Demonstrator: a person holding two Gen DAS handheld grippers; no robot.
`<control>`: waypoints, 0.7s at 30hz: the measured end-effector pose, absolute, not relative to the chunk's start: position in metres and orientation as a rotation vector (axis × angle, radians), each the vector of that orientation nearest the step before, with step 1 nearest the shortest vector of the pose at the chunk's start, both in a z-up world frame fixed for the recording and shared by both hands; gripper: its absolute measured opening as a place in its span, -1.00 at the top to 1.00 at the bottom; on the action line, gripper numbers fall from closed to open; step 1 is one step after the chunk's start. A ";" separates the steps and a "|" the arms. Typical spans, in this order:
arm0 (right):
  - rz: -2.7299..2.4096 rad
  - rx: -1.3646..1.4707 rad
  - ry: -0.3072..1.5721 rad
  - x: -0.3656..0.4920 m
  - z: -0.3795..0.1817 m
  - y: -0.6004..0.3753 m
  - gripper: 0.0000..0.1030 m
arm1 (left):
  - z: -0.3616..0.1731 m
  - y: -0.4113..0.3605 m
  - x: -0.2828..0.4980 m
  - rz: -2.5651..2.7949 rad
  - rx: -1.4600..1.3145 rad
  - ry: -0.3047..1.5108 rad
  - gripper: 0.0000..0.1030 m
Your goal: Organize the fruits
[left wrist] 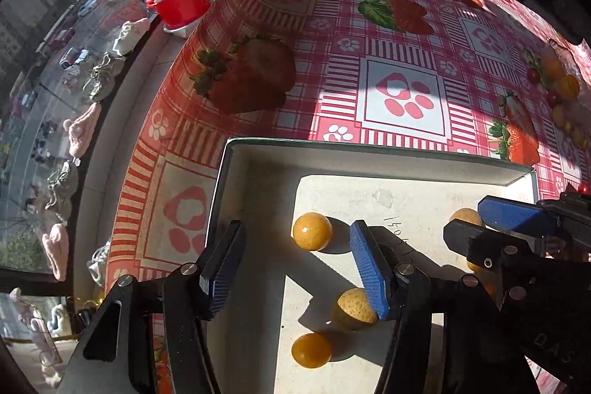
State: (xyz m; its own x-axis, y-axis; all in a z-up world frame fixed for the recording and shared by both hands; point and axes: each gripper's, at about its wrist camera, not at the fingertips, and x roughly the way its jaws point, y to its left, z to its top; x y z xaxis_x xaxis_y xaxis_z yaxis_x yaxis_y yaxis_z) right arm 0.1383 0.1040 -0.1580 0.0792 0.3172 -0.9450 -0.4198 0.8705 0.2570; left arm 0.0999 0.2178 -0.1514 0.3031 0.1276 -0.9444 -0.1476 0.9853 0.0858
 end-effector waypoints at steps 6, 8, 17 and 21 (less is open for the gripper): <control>0.555 -0.034 1.349 0.131 -0.136 0.086 -0.37 | -0.141 0.211 0.087 0.168 0.005 1.251 -0.24; 0.555 -0.005 1.350 0.126 -0.130 0.081 -0.60 | -0.136 0.207 0.080 0.162 -0.001 1.254 -0.24; 0.505 0.024 1.400 0.089 -0.119 0.067 -0.76 | -0.119 0.188 0.037 0.138 0.017 1.283 -0.86; 0.473 0.003 1.416 0.068 -0.113 0.056 -0.77 | -0.118 0.182 0.020 0.115 0.010 1.338 -0.87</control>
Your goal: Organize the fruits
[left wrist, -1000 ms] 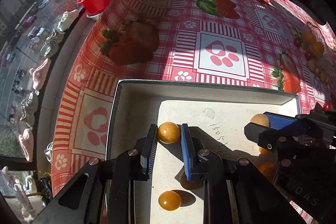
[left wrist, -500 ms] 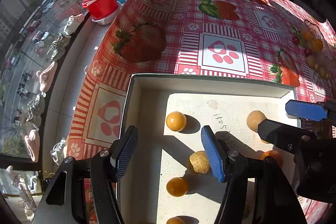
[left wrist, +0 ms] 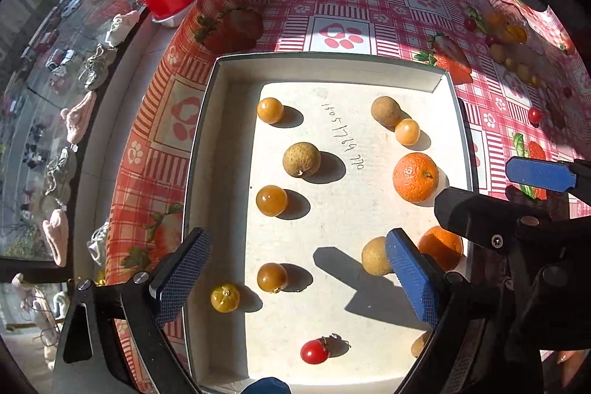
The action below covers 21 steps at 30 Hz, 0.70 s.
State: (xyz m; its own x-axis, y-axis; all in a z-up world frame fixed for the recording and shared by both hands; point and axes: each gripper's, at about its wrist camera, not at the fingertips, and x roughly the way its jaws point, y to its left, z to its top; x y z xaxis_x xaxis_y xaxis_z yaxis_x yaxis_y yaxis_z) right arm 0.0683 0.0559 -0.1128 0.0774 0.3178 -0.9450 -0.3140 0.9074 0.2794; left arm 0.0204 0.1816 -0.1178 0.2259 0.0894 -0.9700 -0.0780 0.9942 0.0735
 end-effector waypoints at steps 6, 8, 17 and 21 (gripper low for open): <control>0.467 -0.043 1.463 0.040 -0.103 0.053 -1.00 | -0.104 0.173 -0.003 0.090 0.007 1.382 -0.99; 0.461 -0.070 1.475 0.030 -0.100 0.054 -1.00 | -0.098 0.171 -0.011 0.086 0.011 1.382 -0.99; 0.407 -0.141 1.513 -0.002 -0.076 0.049 -1.00 | -0.073 0.169 -0.046 0.029 0.047 1.396 -0.99; 0.391 -0.177 1.520 -0.014 -0.065 0.048 -1.00 | -0.063 0.171 -0.057 0.006 0.052 1.408 -0.99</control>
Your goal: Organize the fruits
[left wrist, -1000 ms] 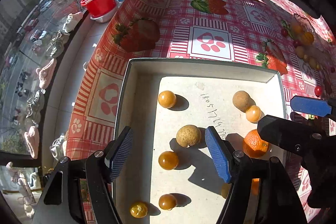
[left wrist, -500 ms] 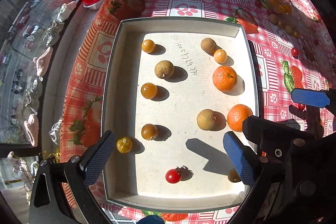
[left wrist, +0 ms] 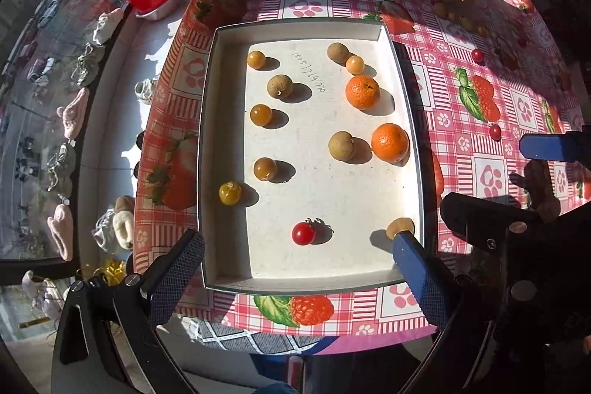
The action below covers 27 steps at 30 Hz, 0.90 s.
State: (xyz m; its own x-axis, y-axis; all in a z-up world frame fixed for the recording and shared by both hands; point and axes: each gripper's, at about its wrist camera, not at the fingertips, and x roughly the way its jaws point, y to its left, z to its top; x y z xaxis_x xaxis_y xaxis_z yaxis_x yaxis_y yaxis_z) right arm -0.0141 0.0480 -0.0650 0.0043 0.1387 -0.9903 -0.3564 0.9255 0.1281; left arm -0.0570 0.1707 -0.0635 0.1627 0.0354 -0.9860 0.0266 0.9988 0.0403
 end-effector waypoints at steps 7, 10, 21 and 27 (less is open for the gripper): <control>0.367 -0.204 1.532 -0.029 -0.054 0.047 -1.00 | -0.055 0.177 -0.069 -0.007 0.069 1.423 -0.99; 0.372 -0.218 1.539 -0.032 -0.052 0.049 -1.00 | -0.054 0.180 -0.071 -0.012 0.091 1.420 -0.99; 0.377 -0.335 1.537 -0.029 -0.050 0.061 -1.00 | -0.055 0.185 -0.072 -0.032 0.124 1.429 -0.99; 0.391 -0.382 1.538 -0.028 -0.049 0.068 -1.00 | -0.055 0.183 -0.073 -0.050 0.134 1.427 -0.99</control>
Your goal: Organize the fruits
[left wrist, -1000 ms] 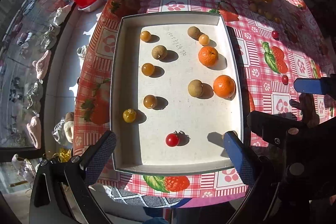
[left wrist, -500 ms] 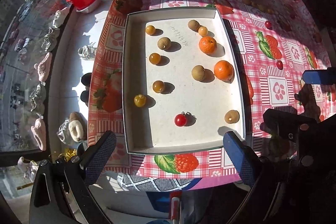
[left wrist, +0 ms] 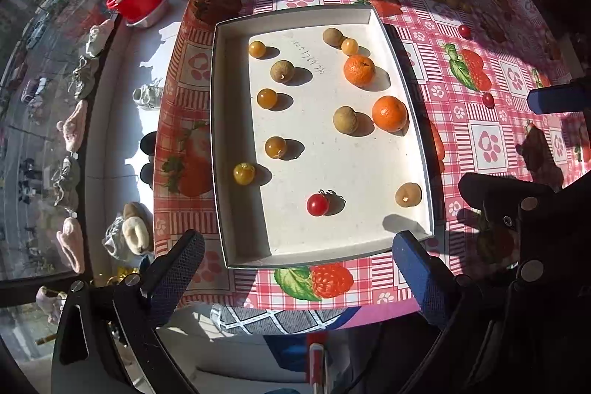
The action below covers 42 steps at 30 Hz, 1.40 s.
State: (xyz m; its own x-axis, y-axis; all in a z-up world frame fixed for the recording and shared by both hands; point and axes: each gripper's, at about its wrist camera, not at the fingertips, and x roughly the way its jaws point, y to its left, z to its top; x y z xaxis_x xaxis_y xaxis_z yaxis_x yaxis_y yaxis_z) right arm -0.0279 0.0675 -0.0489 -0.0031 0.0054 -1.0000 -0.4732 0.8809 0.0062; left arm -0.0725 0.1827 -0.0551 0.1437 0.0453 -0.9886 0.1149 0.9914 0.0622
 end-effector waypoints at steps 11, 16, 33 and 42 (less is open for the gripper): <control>0.382 -0.371 1.545 -0.026 -0.048 0.066 -1.00 | -0.056 0.184 -0.069 -0.049 0.117 1.441 -0.99; 0.373 -0.357 1.541 -0.024 -0.046 0.063 -1.00 | -0.055 0.180 -0.067 -0.057 0.137 1.438 -0.99; 0.362 -0.337 1.538 -0.024 -0.045 0.060 -1.00 | -0.058 0.180 -0.065 -0.049 0.121 1.453 -0.99; 0.367 -0.335 1.538 -0.027 -0.047 0.061 -1.00 | -0.060 0.181 -0.067 -0.044 0.129 1.466 -0.99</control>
